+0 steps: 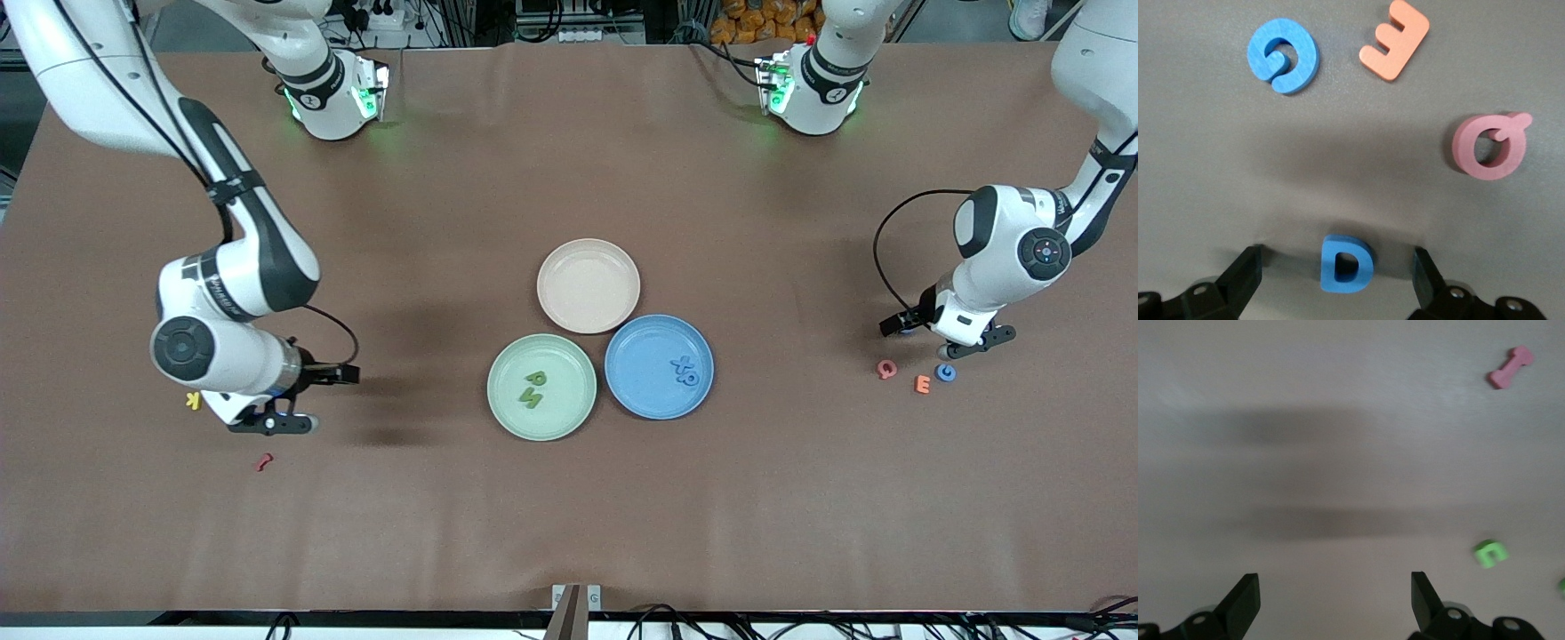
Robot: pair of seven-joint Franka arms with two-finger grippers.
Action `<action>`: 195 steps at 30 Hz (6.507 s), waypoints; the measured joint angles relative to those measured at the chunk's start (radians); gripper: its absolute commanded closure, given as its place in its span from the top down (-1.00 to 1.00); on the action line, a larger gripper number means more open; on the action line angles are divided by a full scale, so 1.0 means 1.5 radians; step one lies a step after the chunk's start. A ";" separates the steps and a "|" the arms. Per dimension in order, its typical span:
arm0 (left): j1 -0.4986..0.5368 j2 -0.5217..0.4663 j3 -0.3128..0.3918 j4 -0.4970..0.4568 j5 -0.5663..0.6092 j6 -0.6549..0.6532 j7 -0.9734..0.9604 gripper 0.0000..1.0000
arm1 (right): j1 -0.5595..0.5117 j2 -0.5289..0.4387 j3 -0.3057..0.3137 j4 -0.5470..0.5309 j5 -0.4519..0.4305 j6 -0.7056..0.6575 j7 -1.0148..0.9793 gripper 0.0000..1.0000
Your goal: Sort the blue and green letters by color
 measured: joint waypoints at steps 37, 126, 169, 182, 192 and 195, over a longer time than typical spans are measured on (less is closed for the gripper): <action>-0.002 -0.017 -0.082 0.017 0.001 0.011 -0.140 -0.67 | -0.149 -0.024 -0.013 -0.175 -0.092 0.195 -0.494 0.58; -0.120 -0.009 0.003 0.123 0.014 -0.103 0.044 1.00 | 0.318 0.178 0.044 0.152 -0.022 0.164 0.539 1.00; 0.014 0.128 -0.001 0.254 0.014 -0.098 0.444 1.00 | -0.284 -0.056 0.112 -0.146 -0.095 0.049 -0.233 0.96; 0.011 0.136 -0.001 0.254 0.014 -0.098 0.444 0.43 | -0.329 -0.047 0.047 -0.222 -0.099 0.214 -0.501 0.63; 0.011 0.138 -0.001 0.254 0.014 -0.098 0.444 -1.00 | -0.327 -0.033 0.041 -0.241 -0.104 0.253 -0.527 0.29; 0.012 0.137 -0.002 0.257 0.014 -0.099 0.444 -1.00 | -0.327 -0.030 0.041 -0.247 -0.112 0.257 -0.533 0.29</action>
